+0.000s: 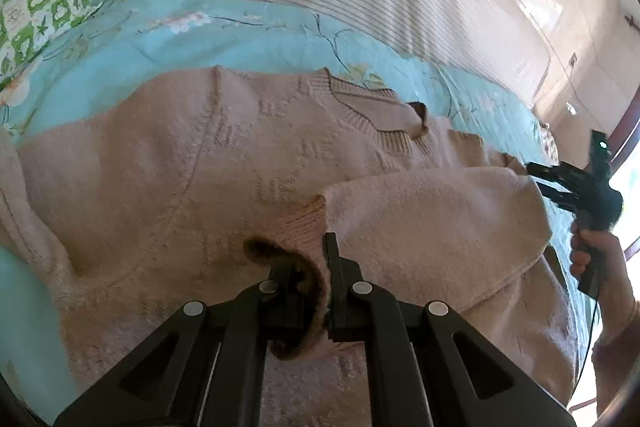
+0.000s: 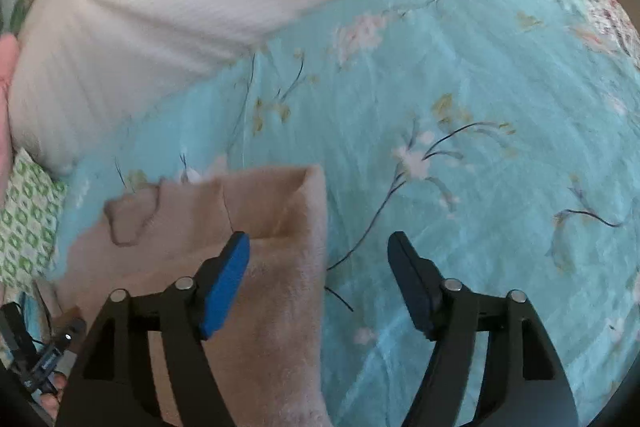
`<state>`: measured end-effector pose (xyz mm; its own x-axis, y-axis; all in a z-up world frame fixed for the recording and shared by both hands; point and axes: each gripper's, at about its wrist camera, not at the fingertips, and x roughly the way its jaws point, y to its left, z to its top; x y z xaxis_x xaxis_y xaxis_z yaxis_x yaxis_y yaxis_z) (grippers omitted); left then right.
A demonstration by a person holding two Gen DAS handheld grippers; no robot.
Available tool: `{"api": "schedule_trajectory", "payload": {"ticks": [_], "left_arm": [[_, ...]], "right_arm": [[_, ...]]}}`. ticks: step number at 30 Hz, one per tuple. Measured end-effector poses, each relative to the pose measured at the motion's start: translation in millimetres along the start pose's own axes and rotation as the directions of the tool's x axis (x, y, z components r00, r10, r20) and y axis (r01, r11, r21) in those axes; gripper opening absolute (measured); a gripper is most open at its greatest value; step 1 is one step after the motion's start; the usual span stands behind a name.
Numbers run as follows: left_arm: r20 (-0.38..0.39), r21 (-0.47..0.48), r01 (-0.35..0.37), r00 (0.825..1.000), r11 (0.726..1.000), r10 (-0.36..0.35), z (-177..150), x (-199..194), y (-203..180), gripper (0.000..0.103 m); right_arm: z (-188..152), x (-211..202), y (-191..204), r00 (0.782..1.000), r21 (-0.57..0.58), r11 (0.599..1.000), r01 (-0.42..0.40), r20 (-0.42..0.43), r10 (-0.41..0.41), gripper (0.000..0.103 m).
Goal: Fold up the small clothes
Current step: 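Lay the sleeve across the sweater and open the right tool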
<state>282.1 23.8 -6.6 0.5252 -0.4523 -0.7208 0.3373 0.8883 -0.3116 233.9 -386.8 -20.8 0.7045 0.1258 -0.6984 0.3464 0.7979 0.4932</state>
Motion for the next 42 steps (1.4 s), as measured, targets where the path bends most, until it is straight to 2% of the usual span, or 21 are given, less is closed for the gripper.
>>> {"api": "schedule_trajectory", "payload": {"ticks": [1,2,3,5,7,9,10,11,12,13,14,15,19,24,27,30,32,35,36,38,42], "left_arm": [[0.006,0.01,0.002,1.0,1.0,-0.002,0.6,-2.1,-2.1,0.005],[0.023,0.019,-0.005,1.0,1.0,0.005,2.1,-6.8,-4.6,0.004],[0.054,0.026,-0.004,0.999,1.0,0.003,4.1,-13.9,-7.8,0.004],[0.112,0.038,-0.001,0.994,0.999,-0.003,7.0,-26.8,-9.6,0.005],[0.055,0.048,-0.049,0.997,0.998,0.046,9.8,-12.3,-8.0,0.005],[-0.03,0.029,-0.077,0.997,0.997,0.078,9.0,9.6,-0.5,0.008],[-0.062,0.001,-0.079,0.995,0.997,0.078,7.4,15.3,6.2,0.012],[-0.053,-0.029,-0.058,0.997,0.998,0.056,6.6,10.7,11.4,0.013],[-0.041,-0.051,-0.051,0.998,0.997,0.048,5.8,5.1,15.4,0.016],[-0.032,-0.07,-0.053,0.998,0.996,0.051,5.2,-0.5,18.8,0.027],[-0.024,-0.088,-0.06,0.998,0.994,0.058,3.5,-6.6,22.2,0.034],[-0.016,-0.111,-0.065,0.998,0.992,0.064,0.2,-14.1,27.4,0.042],[-0.006,-0.193,-0.059,0.998,0.979,0.059,-14.5,-39.3,47.1,0.049],[0.029,-0.309,-0.049,0.998,0.95,0.061,-33.9,-78.8,78.8,0.057],[0.051,-0.382,-0.087,0.992,0.92,0.115,-44.7,-104.4,102.4,0.069],[0.079,-0.483,-0.083,0.987,0.872,0.137,-57.7,-125.1,131.4,0.069],[0.11,-0.572,-0.042,0.986,0.819,0.127,-70.1,-139.0,155.8,0.069],[0.195,-0.723,0.079,0.976,0.686,0.093,-94.4,-158.1,197.0,0.069],[0.23,-0.766,0.114,0.967,0.633,0.104,-103.7,-166.6,212.3,0.069],[0.269,-0.815,0.153,0.954,0.56,0.131,-114.4,-175.9,232.0,0.069],[0.326,-0.861,0.222,0.932,0.458,0.16,-120.8,-183.4,260.8,0.069]], "right_arm": [[2.1,12.5,2.7,0.999,-0.018,0.999,-0.038,-0.035,0.037,0.066],[2.4,18.9,4.5,0.997,-0.025,0.998,-0.054,-0.05,0.052,0.01],[4.7,21.6,4.3,0.999,-0.025,0.999,-0.03,-0.045,0.029,0.01],[8.2,12.2,-0.5,0.999,0.002,0.999,-0.032,0.029,0.032,0.009],[5.7,14.6,-5.6,1.0,0.039,0.999,-0.01,0.03,0.009,0.009],[2.6,25.9,-6.7,1.0,0.049,0.999,0.02,-0.025,-0.019,0.016],[1.8,21.1,-8.1,1.0,0.067,0.998,0.01,-0.017,-0.009,0.021],[0.7,14.1,-9.3,1.0,0.082,0.997,0.009,-0.005,-0.008,0.031],[-0.8,5.7,-9.4,1.0,0.09,0.996,0.01,0.012,-0.011,0.036],[-3.2,-4.3,-8.0,0.999,0.088,0.996,0.012,0.035,-0.015,0.043],[-7.3,-16.0,-5.1,0.998,0.076,0.997,0.014,0.061,-0.019,0.044],[-12.2,-25.8,-1.8,0.997,0.065,0.998,0.005,0.077,-0.01,0.044],[-43.6,-49.4,19.9,0.993,0.036,0.995,-0.095,0.073,0.092,0.045],[-88.0,-59.3,41.8,0.983,-0.013,0.984,-0.18,0.025,0.18,0.048],[-113.7,-60.7,53.7,0.976,-0.025,0.976,-0.217,-0.019,0.216,0.05],[-132.0,-63.8,63.8,0.971,-0.036,0.971,-0.237,-0.042,0.235,0.05],[-139.2,-66.9,68.2,0.97,-0.043,0.969,-0.242,-0.047,0.241,0.05],[-148.2,-70.0,74.3,0.966,-0.048,0.966,-0.253,-0.056,0.251,0.05],[-150.8,-70.6,76.7,0.965,-0.048,0.965,-0.257,-0.059,0.255,0.05],[-153.5,-70.4,82.1,0.964,-0.055,0.964,-0.261,-0.068,0.257,0.05],[-157.0,-69.0,94.5,0.96,-0.078,0.959,-0.273,-0.085,0.266,0.05]]}}
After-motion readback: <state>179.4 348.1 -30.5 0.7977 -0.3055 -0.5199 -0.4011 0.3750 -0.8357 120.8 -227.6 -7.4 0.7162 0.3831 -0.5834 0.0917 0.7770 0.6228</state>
